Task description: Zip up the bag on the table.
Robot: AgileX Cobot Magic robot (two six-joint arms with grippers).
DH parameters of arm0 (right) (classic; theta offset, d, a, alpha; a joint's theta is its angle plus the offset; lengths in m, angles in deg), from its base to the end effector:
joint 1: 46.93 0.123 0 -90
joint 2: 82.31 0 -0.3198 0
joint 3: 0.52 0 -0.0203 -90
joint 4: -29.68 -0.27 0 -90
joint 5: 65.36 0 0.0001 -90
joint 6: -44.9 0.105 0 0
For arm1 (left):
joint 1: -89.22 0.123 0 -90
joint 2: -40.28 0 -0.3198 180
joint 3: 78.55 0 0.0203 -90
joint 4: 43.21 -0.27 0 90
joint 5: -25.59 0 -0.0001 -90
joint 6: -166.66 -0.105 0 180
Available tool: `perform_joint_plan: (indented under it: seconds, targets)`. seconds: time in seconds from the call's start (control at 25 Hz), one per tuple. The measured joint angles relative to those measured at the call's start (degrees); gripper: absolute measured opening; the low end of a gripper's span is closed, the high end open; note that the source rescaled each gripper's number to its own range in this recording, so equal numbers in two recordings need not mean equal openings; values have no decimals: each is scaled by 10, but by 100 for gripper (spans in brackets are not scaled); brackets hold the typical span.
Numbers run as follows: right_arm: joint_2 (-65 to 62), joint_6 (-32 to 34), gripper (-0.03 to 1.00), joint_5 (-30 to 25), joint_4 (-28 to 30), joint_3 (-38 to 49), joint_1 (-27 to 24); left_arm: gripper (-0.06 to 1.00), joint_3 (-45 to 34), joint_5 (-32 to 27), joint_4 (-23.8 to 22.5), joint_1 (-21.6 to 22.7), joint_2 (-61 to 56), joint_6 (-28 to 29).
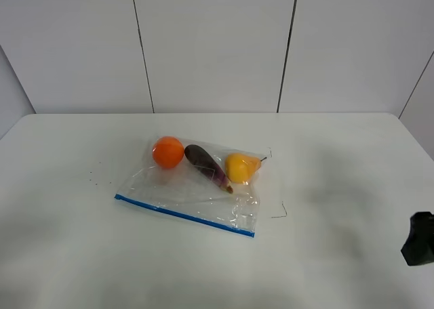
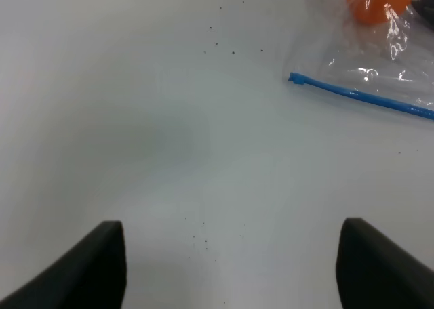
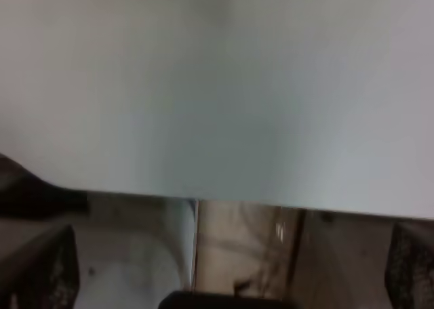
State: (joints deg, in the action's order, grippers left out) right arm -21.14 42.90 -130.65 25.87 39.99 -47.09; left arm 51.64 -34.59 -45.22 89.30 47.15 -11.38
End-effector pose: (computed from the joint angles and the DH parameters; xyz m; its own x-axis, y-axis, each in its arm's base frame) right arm 0.1379 0.0060 0.2663 -0.9740 -0.0043 -0.2267 -0.0178 0.9982 0.0572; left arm -0.0094 0.0032 0.2790 -0.4510 -0.0174 -0.8923 -0.0361 0.9993 -0.0012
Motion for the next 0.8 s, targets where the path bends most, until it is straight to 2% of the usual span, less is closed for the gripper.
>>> perform_joint_plan:
  seconds: [0.2, 0.52, 0.6, 0.8]
  targets:
    - [-217, 0, 100, 62, 3, 74, 0, 92, 0, 0, 0, 0, 0, 0]
    - [-490, 20, 100, 63, 35, 91, 0, 92, 0, 0, 0, 0, 0, 0]
    - [-531, 33, 100, 63, 43, 93, 0, 92, 0, 0, 0, 0, 0, 0]
    - [-544, 35, 100, 62, 45, 94, 0, 92, 0, 0, 0, 0, 0, 0]
